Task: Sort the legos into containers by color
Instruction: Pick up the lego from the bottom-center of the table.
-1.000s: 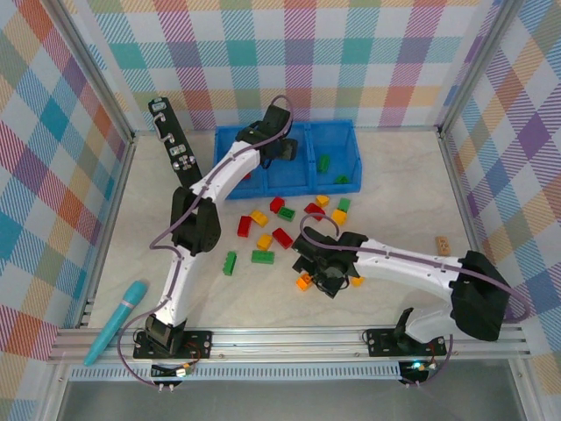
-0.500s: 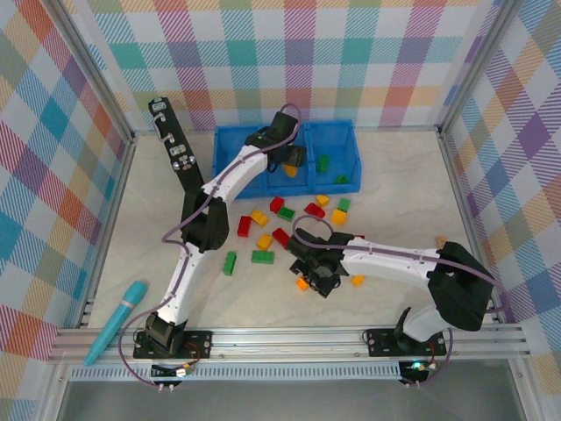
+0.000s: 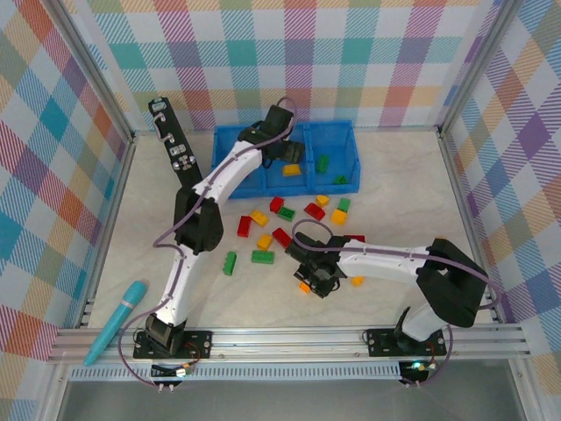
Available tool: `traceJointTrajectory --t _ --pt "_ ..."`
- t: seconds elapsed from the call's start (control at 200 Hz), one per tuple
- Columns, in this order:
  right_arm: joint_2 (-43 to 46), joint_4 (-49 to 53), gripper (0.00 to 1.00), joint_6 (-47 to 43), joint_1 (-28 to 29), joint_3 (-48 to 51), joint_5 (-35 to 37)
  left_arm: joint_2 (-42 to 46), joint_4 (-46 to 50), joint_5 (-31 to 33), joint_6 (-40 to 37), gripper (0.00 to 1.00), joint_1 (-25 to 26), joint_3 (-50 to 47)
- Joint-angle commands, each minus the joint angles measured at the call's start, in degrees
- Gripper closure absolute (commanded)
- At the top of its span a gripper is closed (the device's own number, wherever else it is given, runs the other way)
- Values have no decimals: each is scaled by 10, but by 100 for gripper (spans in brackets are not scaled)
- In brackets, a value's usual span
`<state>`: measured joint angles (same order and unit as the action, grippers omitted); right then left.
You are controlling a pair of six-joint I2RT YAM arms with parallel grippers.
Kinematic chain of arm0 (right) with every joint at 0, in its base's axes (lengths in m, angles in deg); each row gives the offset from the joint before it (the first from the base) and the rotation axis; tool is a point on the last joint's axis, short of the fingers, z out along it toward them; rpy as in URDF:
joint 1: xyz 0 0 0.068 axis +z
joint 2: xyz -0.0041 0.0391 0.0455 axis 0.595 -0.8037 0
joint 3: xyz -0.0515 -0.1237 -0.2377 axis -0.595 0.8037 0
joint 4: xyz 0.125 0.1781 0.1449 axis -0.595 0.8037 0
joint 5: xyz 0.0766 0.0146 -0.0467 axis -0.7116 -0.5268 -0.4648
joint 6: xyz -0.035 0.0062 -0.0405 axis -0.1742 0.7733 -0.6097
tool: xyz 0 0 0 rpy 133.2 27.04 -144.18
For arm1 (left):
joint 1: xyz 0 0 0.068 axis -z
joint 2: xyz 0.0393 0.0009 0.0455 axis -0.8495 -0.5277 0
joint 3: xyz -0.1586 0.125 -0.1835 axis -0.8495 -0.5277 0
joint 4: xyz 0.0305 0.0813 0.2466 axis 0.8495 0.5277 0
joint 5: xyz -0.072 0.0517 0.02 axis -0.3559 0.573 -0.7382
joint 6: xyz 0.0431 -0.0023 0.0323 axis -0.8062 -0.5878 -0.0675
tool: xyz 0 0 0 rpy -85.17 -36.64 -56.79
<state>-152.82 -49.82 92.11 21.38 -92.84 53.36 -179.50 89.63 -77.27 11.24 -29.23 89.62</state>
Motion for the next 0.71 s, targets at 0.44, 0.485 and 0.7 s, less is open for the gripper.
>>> traceJointTrajectory --t 0.44,0.485,0.7 --pt "109 85 76 -346 -61 -54 64 348 133 51 -21 9 -18 -220" --pt "127 101 76 -402 -68 -77 74 380 133 55 -22 8 -21 -270" --pt "127 144 76 -651 -117 -225 106 522 139 41 -7 7 -49 -431"
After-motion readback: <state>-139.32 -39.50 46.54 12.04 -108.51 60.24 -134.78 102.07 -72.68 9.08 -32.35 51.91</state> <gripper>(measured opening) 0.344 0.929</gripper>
